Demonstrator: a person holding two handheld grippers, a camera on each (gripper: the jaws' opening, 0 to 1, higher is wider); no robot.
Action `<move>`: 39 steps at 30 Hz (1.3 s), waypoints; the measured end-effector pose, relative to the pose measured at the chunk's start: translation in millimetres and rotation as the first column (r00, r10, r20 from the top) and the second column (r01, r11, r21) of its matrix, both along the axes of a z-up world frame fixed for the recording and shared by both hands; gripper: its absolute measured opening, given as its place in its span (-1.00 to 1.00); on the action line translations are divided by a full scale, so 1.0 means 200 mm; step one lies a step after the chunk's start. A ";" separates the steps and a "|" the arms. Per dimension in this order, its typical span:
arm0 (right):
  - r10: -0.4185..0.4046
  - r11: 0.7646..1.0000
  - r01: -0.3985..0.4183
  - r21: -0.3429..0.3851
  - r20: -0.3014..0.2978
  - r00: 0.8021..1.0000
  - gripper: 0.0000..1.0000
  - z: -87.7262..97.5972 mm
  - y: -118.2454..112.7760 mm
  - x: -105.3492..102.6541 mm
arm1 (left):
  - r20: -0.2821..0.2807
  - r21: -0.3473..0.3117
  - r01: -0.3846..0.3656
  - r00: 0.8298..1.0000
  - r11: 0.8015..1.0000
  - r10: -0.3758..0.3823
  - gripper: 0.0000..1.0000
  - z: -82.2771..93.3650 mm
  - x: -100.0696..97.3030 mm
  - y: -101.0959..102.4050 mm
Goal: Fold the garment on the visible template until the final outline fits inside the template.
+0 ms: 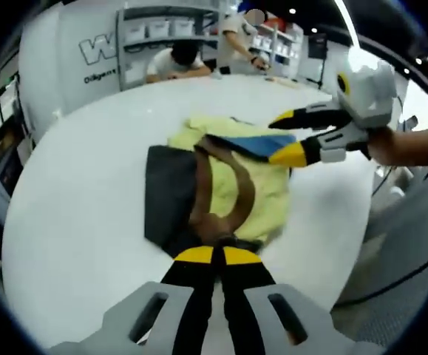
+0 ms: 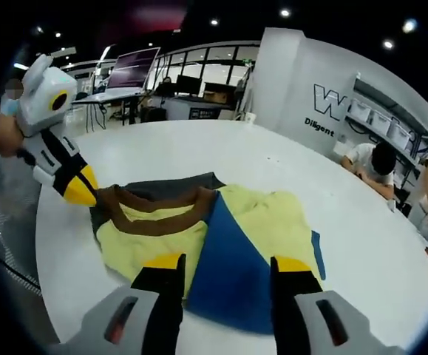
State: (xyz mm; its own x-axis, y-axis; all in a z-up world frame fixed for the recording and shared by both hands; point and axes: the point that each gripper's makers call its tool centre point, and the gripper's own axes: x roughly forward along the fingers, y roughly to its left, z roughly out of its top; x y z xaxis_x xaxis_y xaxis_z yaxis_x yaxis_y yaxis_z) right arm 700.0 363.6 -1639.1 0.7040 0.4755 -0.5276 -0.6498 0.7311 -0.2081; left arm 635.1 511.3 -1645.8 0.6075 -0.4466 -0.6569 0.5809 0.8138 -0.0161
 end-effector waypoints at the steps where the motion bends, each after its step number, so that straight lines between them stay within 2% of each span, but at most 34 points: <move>1: 0.000 1.000 0.000 0.005 -0.001 1.000 -0.14 0.00 0.00 0.00 | 0.016 0.005 0.008 1.000 1.000 -0.008 -1.00 0.03 0.01 -0.01; 3: -0.001 1.000 0.001 0.010 -0.003 1.000 -0.15 0.00 0.01 0.00 | 0.072 0.021 0.046 0.996 0.999 -0.047 -1.00 0.12 0.04 -0.03; 6: -0.005 1.000 0.005 0.016 0.001 1.000 -0.14 0.01 0.03 0.01 | 0.120 0.038 0.067 0.990 0.997 -0.072 -1.00 0.23 0.05 -0.05; 10: -0.012 1.000 0.012 0.000 0.011 1.000 -0.15 0.02 0.05 0.03 | 0.193 0.033 0.099 0.976 0.995 -0.103 -1.00 0.42 0.07 -0.11; 13: -0.019 1.000 0.020 -0.021 0.018 1.000 -0.19 0.01 0.05 0.06 | 0.234 0.046 0.125 0.963 0.991 -0.132 -1.00 0.51 0.08 -0.12; 15: -0.021 0.999 0.021 -0.029 0.019 1.000 -0.24 0.01 0.05 0.07 | 0.242 0.043 0.137 0.959 0.990 -0.144 -1.00 0.56 0.07 -0.15; 17: -0.022 0.998 0.024 -0.056 0.025 0.999 -0.35 -0.01 0.04 0.09 | 0.262 0.054 0.155 0.951 0.987 -0.163 -1.00 0.59 0.06 -0.18; 18: -0.020 0.998 0.021 -0.059 0.021 1.000 -0.44 -0.02 0.03 0.10 | 0.265 0.057 0.158 0.950 0.986 -0.167 -1.00 0.60 0.06 -0.18; 21: -0.013 0.998 0.013 -0.055 0.011 1.000 -0.91 -0.04 0.02 0.11 | 0.271 0.064 0.169 0.946 0.983 -0.180 -1.00 0.62 0.06 -0.18; 22: -0.010 0.998 0.010 -0.056 0.012 1.000 -1.00 -0.03 0.02 0.11 | 0.270 0.065 0.169 0.946 0.984 -0.180 -1.00 0.62 0.06 -0.18; 25: -0.010 0.999 0.011 -0.043 0.029 1.000 -1.00 0.01 0.00 0.12 | 0.272 0.070 0.160 0.947 0.985 -0.173 -1.00 0.62 0.06 -0.16; 30: -0.056 0.998 0.055 0.033 0.028 0.998 -1.00 0.09 -0.06 0.17 | 0.265 0.062 0.129 0.954 0.990 -0.141 -1.00 0.60 0.07 -0.11; 31: -0.088 0.992 0.086 0.090 0.020 0.996 -1.00 0.13 -0.10 0.19 | 0.265 0.054 0.113 0.956 0.992 -0.123 -1.00 0.60 0.08 -0.09; 35: -0.136 0.972 0.131 0.197 0.015 0.991 -1.00 0.22 -0.18 0.28 | 0.268 0.044 0.088 0.959 0.995 -0.096 -1.00 0.61 0.11 -0.06; 39: -0.181 0.932 0.165 0.323 0.020 0.983 -1.00 0.40 -0.30 0.37 | 0.280 0.034 0.067 0.957 0.997 -0.074 -1.00 0.65 0.15 -0.04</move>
